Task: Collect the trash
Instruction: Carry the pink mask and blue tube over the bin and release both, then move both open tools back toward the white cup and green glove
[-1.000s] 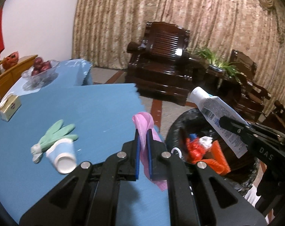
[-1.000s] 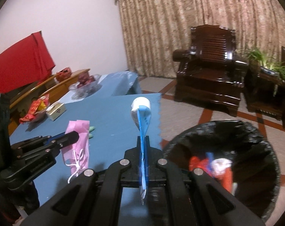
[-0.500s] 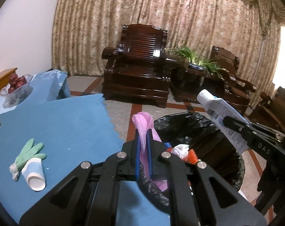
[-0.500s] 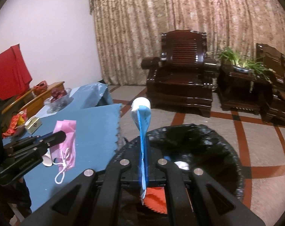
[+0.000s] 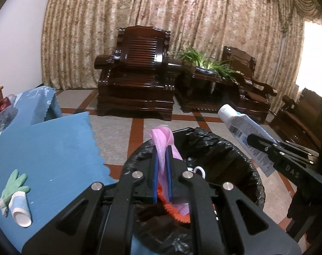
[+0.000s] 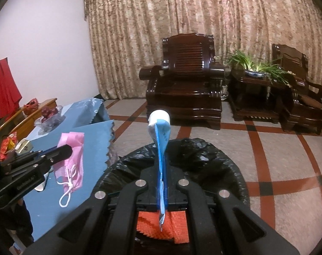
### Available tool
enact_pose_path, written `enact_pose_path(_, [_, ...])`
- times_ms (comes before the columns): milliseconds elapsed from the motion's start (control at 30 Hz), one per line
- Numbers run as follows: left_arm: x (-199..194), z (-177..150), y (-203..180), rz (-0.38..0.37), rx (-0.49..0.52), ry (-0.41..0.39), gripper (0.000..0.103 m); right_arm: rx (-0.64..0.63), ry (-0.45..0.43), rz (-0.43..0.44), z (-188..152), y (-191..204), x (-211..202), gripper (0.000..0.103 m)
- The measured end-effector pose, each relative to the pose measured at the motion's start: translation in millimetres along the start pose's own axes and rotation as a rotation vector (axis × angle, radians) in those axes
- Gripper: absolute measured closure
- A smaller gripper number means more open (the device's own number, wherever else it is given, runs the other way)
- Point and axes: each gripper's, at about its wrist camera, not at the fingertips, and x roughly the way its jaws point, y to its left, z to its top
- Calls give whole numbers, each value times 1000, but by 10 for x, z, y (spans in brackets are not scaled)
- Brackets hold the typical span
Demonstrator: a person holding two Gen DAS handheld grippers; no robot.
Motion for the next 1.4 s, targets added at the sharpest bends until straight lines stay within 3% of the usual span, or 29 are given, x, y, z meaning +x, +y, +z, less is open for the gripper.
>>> enact_pose_path(300, [453, 69, -188, -52, 13, 40, 96, 26, 40, -36, -53, -240, 227, 101])
enact_pose_path(367, [562, 69, -202, -72, 13, 60, 91, 32, 54, -43, -74, -295, 312, 100])
enact_pose_path(433, [639, 70, -189, -84, -1, 71, 70, 30, 59, -59, -95, -322, 360, 96])
enact_pose_path(467, [657, 80, -171, -89, -7, 74, 64, 27, 65, -68, -105, -334, 384, 91])
enact_pose_path(500, [668, 80, -155, -94, -14, 75, 57, 27, 68, -75, -113, -333, 394, 78])
enact_pose_path(533, [669, 73, -142, -97, -18, 73, 54, 32, 68, -81, -130, -351, 399, 66])
enact_pose_path(667, [611, 41, -79, -80, -11, 58, 42, 29, 54, -102, -163, -367, 344, 38])
enact_pose_path(733, [562, 40, -52, -62, -12, 51, 31, 31, 35, -114, -181, -358, 292, 18])
enact_pose_path(800, [490, 23, 24, -45, -17, 41, 25, 29, 23, -120, -180, -329, 253, 11])
enact_pose_path(933, [257, -15, 271, 10, -41, 16, 17, 22, 13, -100, -167, -212, 183, 7])
enact_pose_path(1400, [-683, -232, 1108, 217, -138, -47, 14, -60, -17, 61, -60, 734, 176, 6])
